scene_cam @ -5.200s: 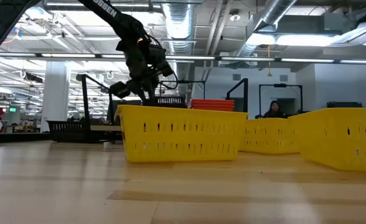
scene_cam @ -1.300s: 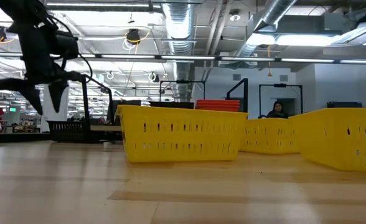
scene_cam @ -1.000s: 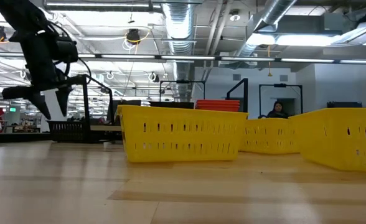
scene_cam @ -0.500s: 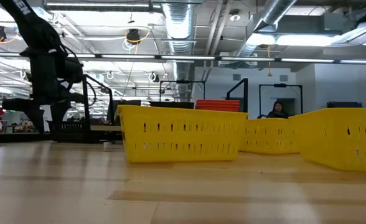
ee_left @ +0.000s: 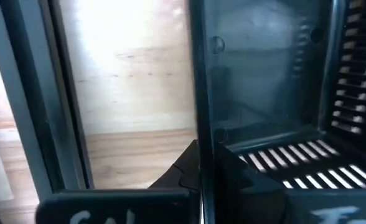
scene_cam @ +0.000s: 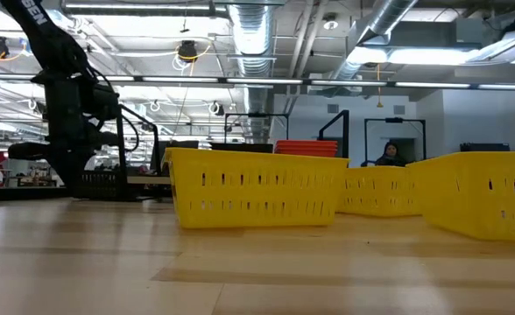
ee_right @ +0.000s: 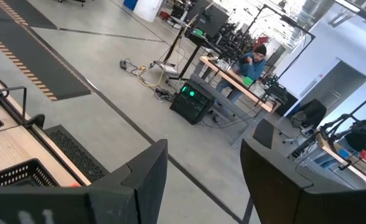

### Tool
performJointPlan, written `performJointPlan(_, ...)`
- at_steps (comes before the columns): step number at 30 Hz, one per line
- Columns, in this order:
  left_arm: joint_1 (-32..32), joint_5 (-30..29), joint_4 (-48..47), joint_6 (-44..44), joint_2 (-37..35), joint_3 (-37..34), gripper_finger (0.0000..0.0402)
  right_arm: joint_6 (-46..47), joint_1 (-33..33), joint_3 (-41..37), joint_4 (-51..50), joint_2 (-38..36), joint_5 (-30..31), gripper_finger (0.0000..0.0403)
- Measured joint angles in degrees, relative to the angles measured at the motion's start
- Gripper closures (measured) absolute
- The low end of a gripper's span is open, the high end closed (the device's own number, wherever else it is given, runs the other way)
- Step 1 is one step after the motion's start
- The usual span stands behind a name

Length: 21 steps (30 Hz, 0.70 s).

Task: Stack baskets on shelf by color
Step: Stack the black bin on top of the black bins on the shelf

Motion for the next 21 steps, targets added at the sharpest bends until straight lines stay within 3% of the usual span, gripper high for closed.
performJointPlan(7,0.0,-1.96,-8.28,1.17,-9.18,2.2,0.0401,0.0,0.0,0.0,-0.02,0.0,0.0,0.018)
performJointPlan(12,0.01,-5.57,-18.1,0.28,-20.26,8.57,0.0401,0.04,0.0,0.0,-0.03,0.0,0.01,0.018)
performJointPlan(18,-0.02,-4.97,-19.42,-4.17,-33.72,17.41,0.0401,1.99,-1.64,0.0,-0.05,0.0,-0.06,0.018)
performJointPlan(21,-0.02,-4.93,-20.37,-4.61,-38.39,21.39,0.0401,1.98,-4.19,0.0,-0.23,-0.04,-3.95,0.018)
